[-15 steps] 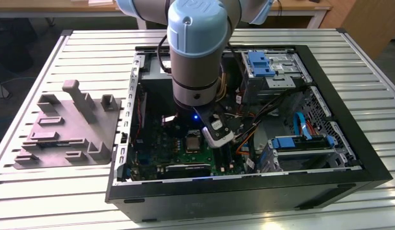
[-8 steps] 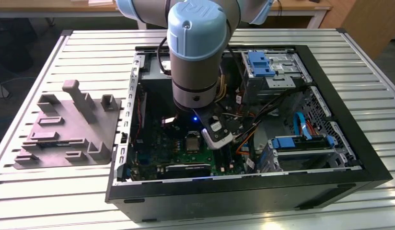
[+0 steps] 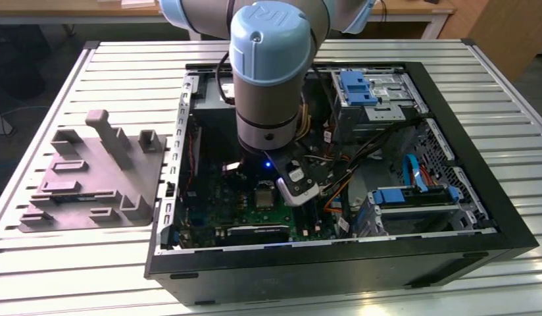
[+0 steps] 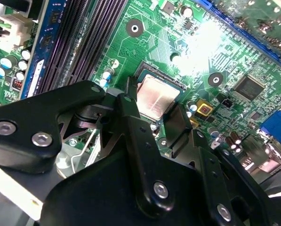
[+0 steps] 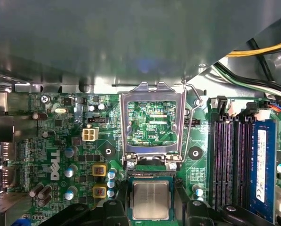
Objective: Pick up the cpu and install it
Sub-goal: 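Place the cpu into insertion slot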
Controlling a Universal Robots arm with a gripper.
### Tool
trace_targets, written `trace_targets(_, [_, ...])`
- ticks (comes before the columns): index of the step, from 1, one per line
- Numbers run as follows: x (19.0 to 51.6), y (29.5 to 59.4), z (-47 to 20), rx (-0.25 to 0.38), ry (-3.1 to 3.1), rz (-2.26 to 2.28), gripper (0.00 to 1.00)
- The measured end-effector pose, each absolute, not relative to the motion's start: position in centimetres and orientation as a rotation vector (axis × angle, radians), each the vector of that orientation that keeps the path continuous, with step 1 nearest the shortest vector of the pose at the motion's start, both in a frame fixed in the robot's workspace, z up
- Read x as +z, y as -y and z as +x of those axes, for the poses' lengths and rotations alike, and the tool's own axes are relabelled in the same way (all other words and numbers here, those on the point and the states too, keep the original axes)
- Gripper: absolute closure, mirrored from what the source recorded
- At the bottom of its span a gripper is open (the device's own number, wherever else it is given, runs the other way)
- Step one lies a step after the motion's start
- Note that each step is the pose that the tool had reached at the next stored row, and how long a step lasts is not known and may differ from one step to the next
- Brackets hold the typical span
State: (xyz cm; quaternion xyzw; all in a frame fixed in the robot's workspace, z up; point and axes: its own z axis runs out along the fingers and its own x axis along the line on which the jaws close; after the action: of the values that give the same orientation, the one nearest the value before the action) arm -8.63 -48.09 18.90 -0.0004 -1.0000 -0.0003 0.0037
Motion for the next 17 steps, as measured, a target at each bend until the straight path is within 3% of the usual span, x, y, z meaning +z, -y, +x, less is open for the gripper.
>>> trace_targets(17, [18.62, 48.09, -8.61, -0.001, 3.134, -0.010, 0.53])
